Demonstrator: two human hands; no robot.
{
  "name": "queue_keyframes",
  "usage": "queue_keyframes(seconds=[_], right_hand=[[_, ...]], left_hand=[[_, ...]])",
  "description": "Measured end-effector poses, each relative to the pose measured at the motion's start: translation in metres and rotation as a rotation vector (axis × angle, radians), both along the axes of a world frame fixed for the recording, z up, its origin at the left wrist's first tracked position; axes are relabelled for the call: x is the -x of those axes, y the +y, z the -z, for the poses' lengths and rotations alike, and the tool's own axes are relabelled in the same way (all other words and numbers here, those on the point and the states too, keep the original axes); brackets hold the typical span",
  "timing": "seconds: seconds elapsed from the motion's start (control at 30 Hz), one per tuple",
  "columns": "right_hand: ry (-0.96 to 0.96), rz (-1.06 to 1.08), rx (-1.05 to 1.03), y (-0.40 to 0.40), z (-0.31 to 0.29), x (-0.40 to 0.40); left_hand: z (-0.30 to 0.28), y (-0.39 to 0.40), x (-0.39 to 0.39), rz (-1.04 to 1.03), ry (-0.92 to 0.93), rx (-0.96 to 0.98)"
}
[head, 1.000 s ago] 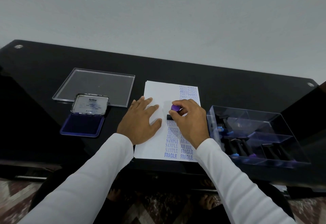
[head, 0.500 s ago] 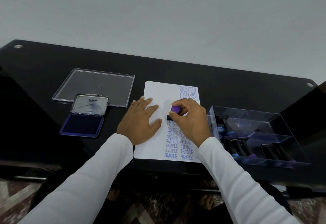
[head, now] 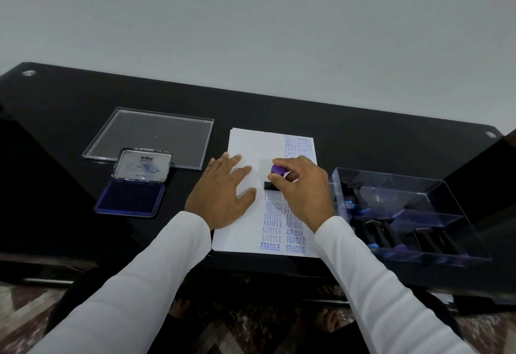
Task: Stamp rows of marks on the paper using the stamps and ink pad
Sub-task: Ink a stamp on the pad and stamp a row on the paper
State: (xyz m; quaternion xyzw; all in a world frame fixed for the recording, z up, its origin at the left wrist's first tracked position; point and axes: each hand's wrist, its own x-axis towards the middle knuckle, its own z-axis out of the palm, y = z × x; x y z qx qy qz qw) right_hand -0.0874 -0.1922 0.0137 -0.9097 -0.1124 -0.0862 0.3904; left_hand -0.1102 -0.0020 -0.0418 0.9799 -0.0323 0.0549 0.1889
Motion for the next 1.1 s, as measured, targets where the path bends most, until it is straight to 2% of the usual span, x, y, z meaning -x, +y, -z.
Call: queue_keyframes(seconds=[0.5, 1.1], right_hand=[[-0.020, -0.057, 0.000, -0.0015, -0.0025, 0.0023], [-0.004, -0.027, 0.033, -0.0020, -0.0013, 0.0018]], left_hand=[[0.0022, 0.0010, 0.0002, 0.011, -0.015, 0.004], [0.0012, 0.0000, -0.0009, -0.004, 0.035, -0.006]])
